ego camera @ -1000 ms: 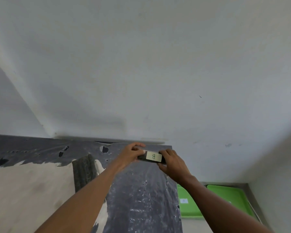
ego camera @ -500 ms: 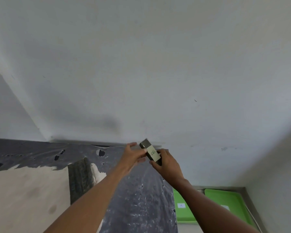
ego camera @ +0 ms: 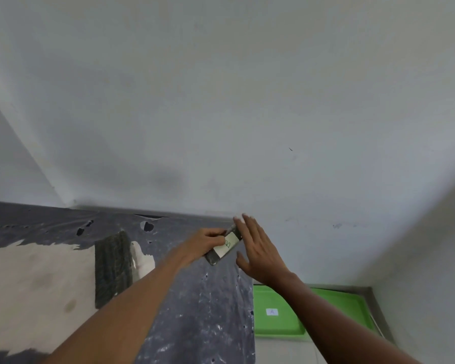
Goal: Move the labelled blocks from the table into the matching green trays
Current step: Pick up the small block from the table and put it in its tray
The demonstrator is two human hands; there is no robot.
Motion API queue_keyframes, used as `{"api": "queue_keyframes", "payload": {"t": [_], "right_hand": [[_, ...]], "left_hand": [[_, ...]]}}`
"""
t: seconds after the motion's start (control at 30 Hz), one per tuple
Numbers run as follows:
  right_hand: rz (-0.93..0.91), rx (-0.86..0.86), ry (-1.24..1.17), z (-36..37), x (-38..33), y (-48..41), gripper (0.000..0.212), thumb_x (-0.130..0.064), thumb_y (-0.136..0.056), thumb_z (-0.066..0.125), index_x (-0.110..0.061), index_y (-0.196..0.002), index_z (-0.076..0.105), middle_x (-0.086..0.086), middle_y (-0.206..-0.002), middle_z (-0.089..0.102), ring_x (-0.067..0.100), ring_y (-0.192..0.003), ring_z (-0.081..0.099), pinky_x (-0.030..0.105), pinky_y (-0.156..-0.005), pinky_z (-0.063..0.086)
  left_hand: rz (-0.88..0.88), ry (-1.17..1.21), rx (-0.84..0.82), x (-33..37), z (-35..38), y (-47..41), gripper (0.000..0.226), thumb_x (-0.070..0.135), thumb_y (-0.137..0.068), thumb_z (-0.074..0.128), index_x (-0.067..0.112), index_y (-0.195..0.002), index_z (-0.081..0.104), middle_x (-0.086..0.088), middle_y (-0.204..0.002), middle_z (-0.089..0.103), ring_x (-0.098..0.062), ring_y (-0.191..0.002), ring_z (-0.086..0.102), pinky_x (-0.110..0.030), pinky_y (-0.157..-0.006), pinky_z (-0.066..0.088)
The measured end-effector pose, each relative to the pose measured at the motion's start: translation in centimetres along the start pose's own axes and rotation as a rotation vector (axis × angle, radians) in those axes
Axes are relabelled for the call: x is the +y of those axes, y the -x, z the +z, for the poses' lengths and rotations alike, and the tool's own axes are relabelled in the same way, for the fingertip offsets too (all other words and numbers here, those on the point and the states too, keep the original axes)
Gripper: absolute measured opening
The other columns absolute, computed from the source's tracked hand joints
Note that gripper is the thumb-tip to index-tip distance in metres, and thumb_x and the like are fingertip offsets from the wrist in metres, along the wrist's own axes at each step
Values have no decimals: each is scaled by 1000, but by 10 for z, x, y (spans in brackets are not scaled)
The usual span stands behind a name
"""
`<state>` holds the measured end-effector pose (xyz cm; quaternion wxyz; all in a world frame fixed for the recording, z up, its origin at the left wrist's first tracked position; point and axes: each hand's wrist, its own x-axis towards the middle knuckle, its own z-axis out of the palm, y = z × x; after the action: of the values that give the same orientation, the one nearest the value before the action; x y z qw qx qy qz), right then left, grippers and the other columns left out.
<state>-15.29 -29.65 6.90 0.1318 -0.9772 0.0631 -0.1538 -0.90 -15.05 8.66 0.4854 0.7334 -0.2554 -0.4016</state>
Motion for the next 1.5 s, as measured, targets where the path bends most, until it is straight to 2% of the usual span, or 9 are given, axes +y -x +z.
{"api": "queue_keyframes", "payload": {"t": [0.07, 0.17, 0.33, 0.63, 0.83, 1.0, 1.17, 1.3, 1.5], "right_hand": [[-54, -33, 32, -4, 6, 11, 74, -31, -89, 60, -21, -151, 21, 11, -157, 29, 29, -145, 27, 45, -116, 34], [-49, -1, 31, -11, 10, 31, 49, -32, -89, 64, -21, -133, 46, 8, -134, 50, 28, -121, 50, 43, -92, 52], [-1, -11, 68, -14, 10, 67, 40, -37, -87, 65, -19, -120, 53, 5, -116, 54, 25, -101, 52, 37, -78, 51], [-18, 7, 118, -34, -13, 118, 50, -39, -88, 62, -17, -131, 48, 3, -122, 59, 23, -107, 55, 37, -88, 47], [-2, -39, 157, -39, -32, 177, 45, -37, -83, 63, -21, -124, 51, 2, -111, 60, 25, -99, 57, 38, -79, 49], [73, -58, 154, -51, -30, 221, 42, -30, -83, 65, -22, -121, 52, 2, -111, 59, 26, -99, 56, 39, -78, 52], [141, -84, 143, -66, -9, 257, 46, -31, -82, 67, -21, -125, 52, 3, -114, 59, 28, -102, 56, 42, -81, 52], [146, -116, 165, -76, 26, 281, 49, -35, -85, 66, -25, -130, 50, 1, -118, 59, 27, -105, 54, 42, -84, 51], [182, -134, 176, -92, 103, 305, 45, -29, -86, 63, -23, -129, 53, 5, -118, 61, 30, -109, 55, 43, -88, 46]], "left_hand": [[5, -63, -11, 3, 11, 7, 32, 18, -94, 63, 35, -122, 67, 15, -87, 75, 1, -72, 69, -14, -62, 53], [25, -110, 8, 2, 29, 19, 37, 24, -94, 67, 33, -129, 62, 7, -101, 71, -9, -85, 68, -17, -69, 55], [-3, 93, 114, -10, 52, 48, 28, 15, -93, 69, 10, -120, 64, -15, -108, 67, -23, -90, 65, -31, -74, 55], [42, 202, 124, -23, 84, 92, 16, 16, -92, 70, 8, -106, 70, -14, -110, 71, -22, -98, 67, -42, -92, 58], [10, 245, 62, -43, 120, 126, 19, 14, -92, 69, 6, -109, 68, -12, -106, 69, -22, -96, 65, -48, -98, 53], [-27, 248, -88, -48, 156, 142, 25, 12, -91, 70, 8, -115, 65, -15, -113, 66, -23, -97, 66, -36, -84, 60], [-22, 237, -102, -49, 200, 135, 16, 7, -91, 69, 13, -106, 69, -17, -113, 65, -24, -96, 67, -35, -81, 60], [-36, 224, -142, -44, 241, 120, 16, 7, -89, 70, 16, -102, 72, -10, -99, 69, -16, -86, 71, -34, -77, 60], [-59, 197, -160, -22, 314, 79, 19, 13, -91, 71, 17, -109, 71, -12, -105, 70, -24, -98, 71, -40, -89, 60]]}}
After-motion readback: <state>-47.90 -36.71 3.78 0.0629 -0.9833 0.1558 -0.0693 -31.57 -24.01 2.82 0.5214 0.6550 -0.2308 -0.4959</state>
